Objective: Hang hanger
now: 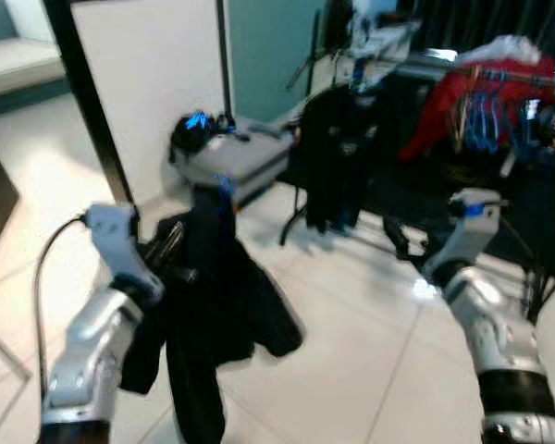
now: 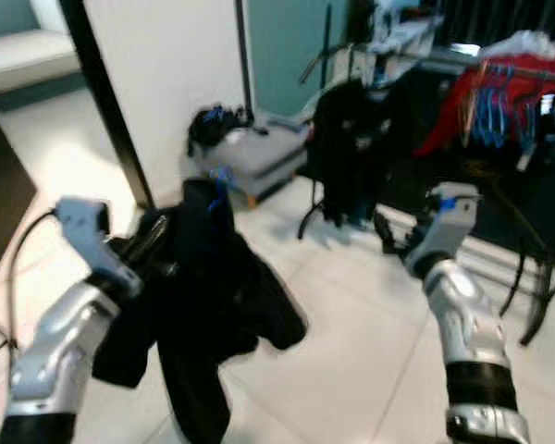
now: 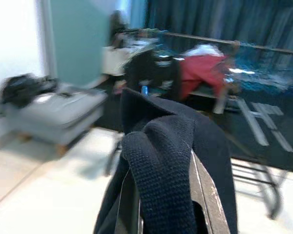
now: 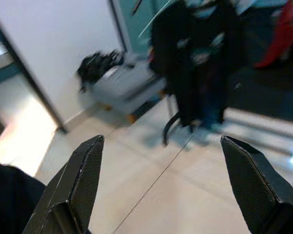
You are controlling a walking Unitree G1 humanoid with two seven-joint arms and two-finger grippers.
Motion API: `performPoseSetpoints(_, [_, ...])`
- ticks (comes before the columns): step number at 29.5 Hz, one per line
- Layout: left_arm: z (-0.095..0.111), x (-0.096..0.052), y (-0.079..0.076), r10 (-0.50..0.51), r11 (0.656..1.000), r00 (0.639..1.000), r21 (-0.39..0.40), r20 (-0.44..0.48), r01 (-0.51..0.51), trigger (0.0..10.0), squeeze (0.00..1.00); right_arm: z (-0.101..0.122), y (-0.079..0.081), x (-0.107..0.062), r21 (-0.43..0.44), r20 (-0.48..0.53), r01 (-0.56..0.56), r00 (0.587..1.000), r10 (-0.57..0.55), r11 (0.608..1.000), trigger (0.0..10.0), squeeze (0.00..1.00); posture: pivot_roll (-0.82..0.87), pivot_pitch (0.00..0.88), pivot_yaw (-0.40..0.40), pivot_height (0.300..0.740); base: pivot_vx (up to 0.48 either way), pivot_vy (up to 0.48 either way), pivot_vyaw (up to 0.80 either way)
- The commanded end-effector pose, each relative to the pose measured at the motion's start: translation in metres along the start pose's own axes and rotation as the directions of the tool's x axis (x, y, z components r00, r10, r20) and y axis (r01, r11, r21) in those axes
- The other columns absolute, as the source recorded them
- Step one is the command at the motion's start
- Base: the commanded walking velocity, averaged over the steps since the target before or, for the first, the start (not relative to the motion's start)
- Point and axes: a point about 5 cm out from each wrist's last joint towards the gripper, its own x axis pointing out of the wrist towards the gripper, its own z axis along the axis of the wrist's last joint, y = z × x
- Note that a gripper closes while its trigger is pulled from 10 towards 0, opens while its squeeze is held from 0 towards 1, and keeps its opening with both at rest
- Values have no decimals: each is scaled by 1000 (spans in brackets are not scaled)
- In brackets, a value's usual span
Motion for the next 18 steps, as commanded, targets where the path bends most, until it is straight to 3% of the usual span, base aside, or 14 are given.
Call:
performPoseSetpoints(1, [10,1,4,21,999,998,26,54,-22,10000,0,0,5,2,8,11,-16,1000,16,1000,10000,0,-86,0,-18,735,480,0,-800])
performPoseSetpoints(10, [10,8,-2,-16,999,997,38,70,14,10000,0,1,3,0,14,33,-3,999,2,1000,10000,0,-92,0,-10,735,480,0,0])
performPoseSetpoints(18, [21,14,-15,-74,997,988,21,136,72,10000,0,1,2,2,17,40,3,999,-4,1000,10000,0,-99,0,-14,735,480,0,0])
